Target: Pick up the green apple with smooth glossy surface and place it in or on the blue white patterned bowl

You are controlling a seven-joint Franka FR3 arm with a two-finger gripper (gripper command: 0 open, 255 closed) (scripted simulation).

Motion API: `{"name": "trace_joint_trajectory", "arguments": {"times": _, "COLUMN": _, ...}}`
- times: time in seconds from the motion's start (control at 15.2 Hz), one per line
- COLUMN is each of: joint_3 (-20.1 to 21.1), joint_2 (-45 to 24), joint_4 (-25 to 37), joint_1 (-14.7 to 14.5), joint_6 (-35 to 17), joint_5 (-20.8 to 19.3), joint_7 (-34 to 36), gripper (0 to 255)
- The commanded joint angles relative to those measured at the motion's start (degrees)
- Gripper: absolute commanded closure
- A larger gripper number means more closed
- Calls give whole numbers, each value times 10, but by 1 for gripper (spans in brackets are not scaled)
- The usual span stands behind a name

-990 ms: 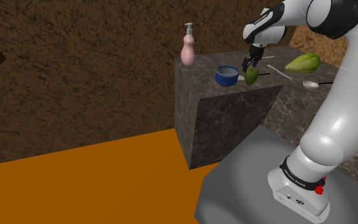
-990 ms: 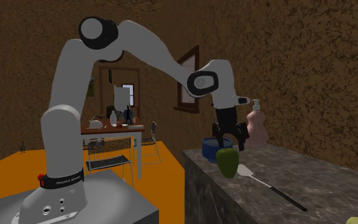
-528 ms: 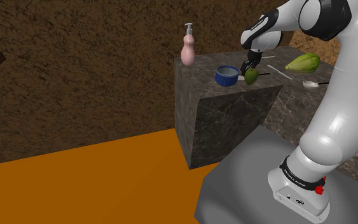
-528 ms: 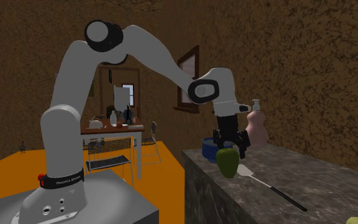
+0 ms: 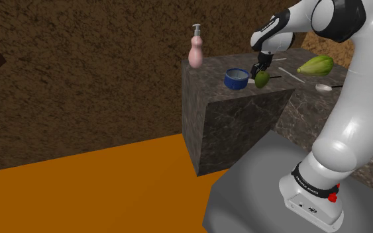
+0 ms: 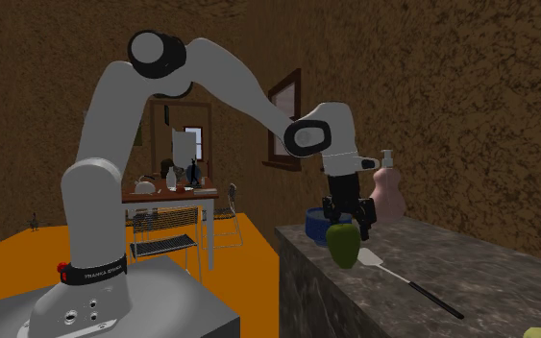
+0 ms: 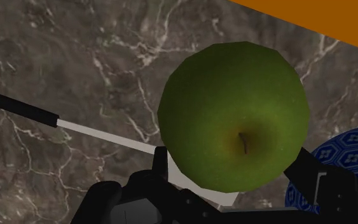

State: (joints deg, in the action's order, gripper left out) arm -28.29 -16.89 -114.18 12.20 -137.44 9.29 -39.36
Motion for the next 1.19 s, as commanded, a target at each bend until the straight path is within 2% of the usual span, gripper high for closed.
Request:
{"name": "trace_joint_trajectory", "arguments": {"times": 0.0, "joint_3": 0, "joint_2": 0, "joint_4": -1, "joint_1": 0, "joint_6": 0, "joint_5": 0, "joint_7": 0, "gripper": 255}}
{"name": "trace_joint_trajectory", "arguments": {"times": 0.4, "joint_3": 0, "joint_2": -1, "joint_4": 0, "joint_1": 0, "joint_6": 0, "joint_5": 0, "joint_7": 0, "gripper": 255}}
{"name": "trace_joint_trajectory", "arguments": {"times": 1.12, "joint_3": -13, "joint_2": 44, "joint_4": 34, "joint_1": -10, "joint_6": 73, "joint_5": -33, "joint_7": 21, "gripper": 255}}
